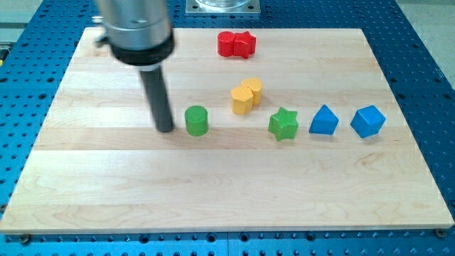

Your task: Put the yellow hexagon above the blue cube

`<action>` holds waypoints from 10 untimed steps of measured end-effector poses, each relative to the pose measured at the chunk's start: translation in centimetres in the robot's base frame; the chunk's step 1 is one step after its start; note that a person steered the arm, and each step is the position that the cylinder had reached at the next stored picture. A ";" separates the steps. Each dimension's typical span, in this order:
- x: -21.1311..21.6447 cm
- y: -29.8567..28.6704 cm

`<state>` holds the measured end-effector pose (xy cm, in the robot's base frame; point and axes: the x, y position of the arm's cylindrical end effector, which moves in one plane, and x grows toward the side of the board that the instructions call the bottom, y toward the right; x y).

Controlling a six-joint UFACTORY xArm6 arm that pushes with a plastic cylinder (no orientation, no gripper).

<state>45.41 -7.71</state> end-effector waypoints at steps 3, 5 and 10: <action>-1.4 5.9; -8.3 16.7; -5.8 22.0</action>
<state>39.64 14.34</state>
